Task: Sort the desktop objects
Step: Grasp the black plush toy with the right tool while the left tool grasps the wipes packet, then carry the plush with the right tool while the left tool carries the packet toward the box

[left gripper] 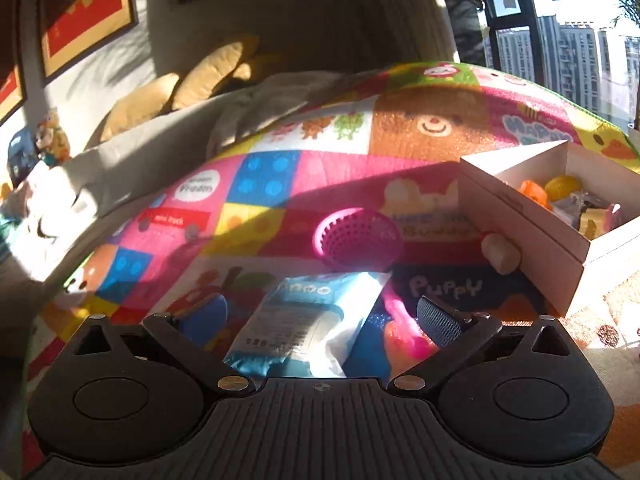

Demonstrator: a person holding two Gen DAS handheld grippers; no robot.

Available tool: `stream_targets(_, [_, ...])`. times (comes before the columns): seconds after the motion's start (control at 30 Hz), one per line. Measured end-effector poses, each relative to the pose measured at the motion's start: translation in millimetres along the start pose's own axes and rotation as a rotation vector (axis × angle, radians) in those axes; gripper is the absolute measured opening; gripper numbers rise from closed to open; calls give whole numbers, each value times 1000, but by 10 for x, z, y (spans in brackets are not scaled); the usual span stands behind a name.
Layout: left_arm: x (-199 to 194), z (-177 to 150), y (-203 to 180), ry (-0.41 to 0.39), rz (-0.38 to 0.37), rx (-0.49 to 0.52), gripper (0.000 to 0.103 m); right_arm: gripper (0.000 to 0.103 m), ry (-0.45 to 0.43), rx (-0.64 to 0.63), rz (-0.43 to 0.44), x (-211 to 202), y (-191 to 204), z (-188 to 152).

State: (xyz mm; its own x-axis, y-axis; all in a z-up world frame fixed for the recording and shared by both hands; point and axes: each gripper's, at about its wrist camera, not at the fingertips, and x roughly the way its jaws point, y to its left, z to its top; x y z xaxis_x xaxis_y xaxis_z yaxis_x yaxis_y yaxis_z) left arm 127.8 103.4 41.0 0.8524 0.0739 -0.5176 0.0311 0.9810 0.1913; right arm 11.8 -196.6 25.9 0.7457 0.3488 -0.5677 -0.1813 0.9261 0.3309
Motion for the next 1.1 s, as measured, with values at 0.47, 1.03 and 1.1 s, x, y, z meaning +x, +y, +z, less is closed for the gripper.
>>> stream_targets(0.47, [132,-134,152,104,-55,-132,65,103,-4,-42,-30,-100,7,-15])
stream_targets(1.03, [-1196,-517,-915,83,-239,-27,96,103,-9,-120,-72,-368,-31,-340])
stream_targets(1.1, [-1177,-433,-873,75,-233,-33,97,103,-9,-158,-32,-334,42,-307])
